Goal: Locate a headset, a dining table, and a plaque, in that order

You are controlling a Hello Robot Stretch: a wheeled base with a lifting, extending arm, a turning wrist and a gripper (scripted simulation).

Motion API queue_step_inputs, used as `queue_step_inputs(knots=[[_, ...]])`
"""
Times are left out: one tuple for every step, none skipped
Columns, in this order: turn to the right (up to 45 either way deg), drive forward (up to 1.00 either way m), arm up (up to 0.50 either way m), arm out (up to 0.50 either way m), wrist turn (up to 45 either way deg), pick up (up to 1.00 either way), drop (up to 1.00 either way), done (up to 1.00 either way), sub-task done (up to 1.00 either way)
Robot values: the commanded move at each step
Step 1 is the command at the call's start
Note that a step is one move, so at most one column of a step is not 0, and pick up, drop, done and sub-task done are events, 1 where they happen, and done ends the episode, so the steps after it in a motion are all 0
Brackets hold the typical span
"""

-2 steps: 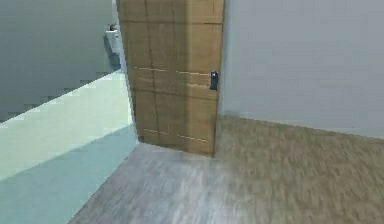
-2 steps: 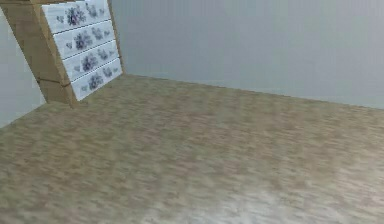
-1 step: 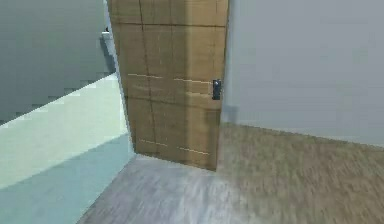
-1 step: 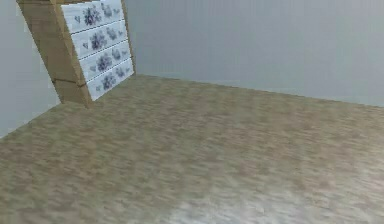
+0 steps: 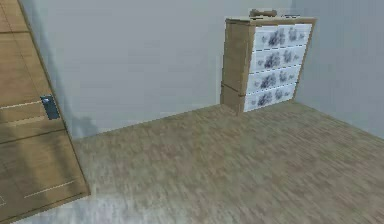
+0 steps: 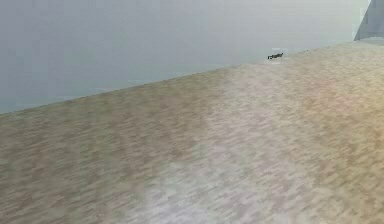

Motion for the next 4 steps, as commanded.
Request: queue_step_inputs(knots=[[15.0,0.0,0.0,0.0,0.0,0.0,0.0,0.0,0.0],[0.0,0.2,0.0,0.0,0.0,0.0,0.0,0.0,0.0],[-45.0,0.0,0.0,0.0,0.0,0.0,0.0,0.0,0.0],[-33.0,0.0,0.0,0.0,0.0,0.0,0.0,0.0,0.0]])
